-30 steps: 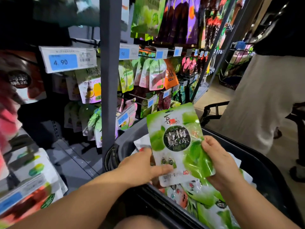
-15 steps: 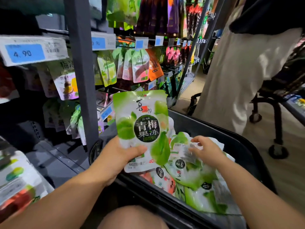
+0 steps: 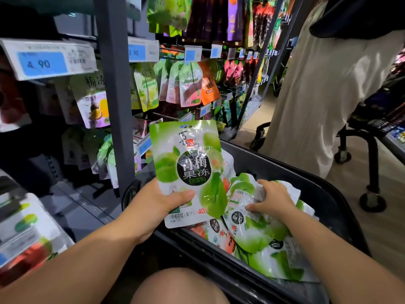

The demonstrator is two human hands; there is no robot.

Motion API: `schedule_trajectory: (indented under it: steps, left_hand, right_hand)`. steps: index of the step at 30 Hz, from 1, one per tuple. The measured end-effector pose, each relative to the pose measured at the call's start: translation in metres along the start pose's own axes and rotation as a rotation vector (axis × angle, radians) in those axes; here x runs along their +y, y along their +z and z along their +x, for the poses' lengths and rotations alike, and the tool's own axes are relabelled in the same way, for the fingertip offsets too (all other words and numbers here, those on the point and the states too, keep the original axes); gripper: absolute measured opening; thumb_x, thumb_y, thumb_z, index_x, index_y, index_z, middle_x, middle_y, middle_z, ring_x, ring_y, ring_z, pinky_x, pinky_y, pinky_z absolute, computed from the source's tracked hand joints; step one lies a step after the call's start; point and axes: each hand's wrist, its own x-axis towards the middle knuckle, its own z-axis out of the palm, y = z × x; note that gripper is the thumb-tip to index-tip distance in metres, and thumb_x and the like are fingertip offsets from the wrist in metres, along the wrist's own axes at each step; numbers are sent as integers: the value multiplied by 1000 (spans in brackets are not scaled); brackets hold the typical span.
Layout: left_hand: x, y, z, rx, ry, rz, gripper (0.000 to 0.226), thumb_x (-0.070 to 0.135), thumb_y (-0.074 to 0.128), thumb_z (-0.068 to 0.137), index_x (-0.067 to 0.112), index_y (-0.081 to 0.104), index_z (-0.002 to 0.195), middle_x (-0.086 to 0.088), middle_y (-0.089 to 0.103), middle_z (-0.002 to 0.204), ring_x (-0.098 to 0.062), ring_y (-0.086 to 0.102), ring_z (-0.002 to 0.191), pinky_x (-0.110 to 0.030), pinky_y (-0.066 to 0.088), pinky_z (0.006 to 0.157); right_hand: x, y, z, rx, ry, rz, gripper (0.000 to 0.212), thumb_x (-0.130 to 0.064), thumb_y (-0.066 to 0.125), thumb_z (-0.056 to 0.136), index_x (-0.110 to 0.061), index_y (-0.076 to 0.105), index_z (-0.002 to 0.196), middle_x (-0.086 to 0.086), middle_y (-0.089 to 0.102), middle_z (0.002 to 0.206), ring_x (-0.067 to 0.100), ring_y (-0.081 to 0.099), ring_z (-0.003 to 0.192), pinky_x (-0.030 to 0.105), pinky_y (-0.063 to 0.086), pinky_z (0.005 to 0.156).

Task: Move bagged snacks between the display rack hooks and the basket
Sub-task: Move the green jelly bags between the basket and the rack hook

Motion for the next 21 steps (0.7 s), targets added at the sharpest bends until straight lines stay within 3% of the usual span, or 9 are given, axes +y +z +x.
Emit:
schedule_trajectory:
  steps: [2, 3, 6, 9, 14, 16, 19, 21]
  left_hand:
    - [0, 0, -1, -2, -2, 0, 58, 23, 80, 64, 11, 65, 119, -10, 72, 114, -31, 68, 108, -53, 48, 101]
    - [1, 0, -1, -3, -2, 2, 59, 23, 80, 63, 11, 65, 120, -10, 72, 115, -31, 68, 108, -53, 48, 101]
    - [1, -1, -2, -10, -3, 11, 56, 21, 79, 67, 11, 65, 121, -10, 72, 115, -31, 67, 108, -53, 48, 100]
    - [1, -2, -2, -3, 0, 19, 54, 22, 80, 68, 12, 66, 119, -10, 72, 114, -31, 68, 107, -53, 49, 100]
    - [1, 0, -1, 10, 8, 30, 60, 30, 81, 60, 13, 67, 116, -9, 73, 111, -31, 69, 104, -51, 50, 97]
    - [1, 0, 0, 21, 14, 35, 65, 34, 81, 56, 11, 67, 116, -9, 74, 110, -31, 69, 104, -50, 51, 97]
    - [1, 0, 1, 18, 15, 31, 63, 29, 82, 59, 10, 66, 117, -9, 73, 110, -32, 68, 105, -48, 52, 97]
    - [1, 0, 1, 12, 12, 34, 62, 27, 81, 61, 10, 65, 118, -10, 73, 112, -33, 68, 107, -48, 51, 97]
  right_hand:
    - [3, -4, -1, 41, 2, 53, 64, -56, 83, 67, -25, 58, 118, -2, 61, 112, 19, 54, 109, 31, 44, 85]
    - [4, -6, -2, 66, 11, 95, 46, -50, 80, 74, -26, 57, 105, -3, 61, 104, 17, 55, 98, 30, 42, 77]
    - [7, -13, -1, 131, 18, 192, 22, -35, 71, 87, -18, 58, 88, 1, 59, 97, 17, 53, 85, 31, 36, 69]
    - [7, -16, 1, 176, 47, 290, 20, -31, 66, 92, -15, 56, 85, 3, 55, 101, 19, 52, 85, 32, 34, 68]
    - [0, -21, -3, 264, 227, 503, 30, -36, 56, 97, -13, 43, 82, 4, 48, 75, 19, 42, 63, 36, 30, 57]
    - [-5, -22, -9, 228, 230, 435, 35, -42, 59, 95, -15, 40, 82, 3, 47, 73, 19, 43, 62, 35, 29, 54]
    - [-16, -21, -20, 59, 257, 219, 47, -48, 68, 86, -18, 40, 108, -1, 53, 96, 21, 52, 80, 32, 33, 56]
    - [-19, -19, -23, 9, 187, 74, 59, -49, 69, 84, -27, 37, 129, 4, 48, 124, 26, 50, 106, 34, 41, 72]
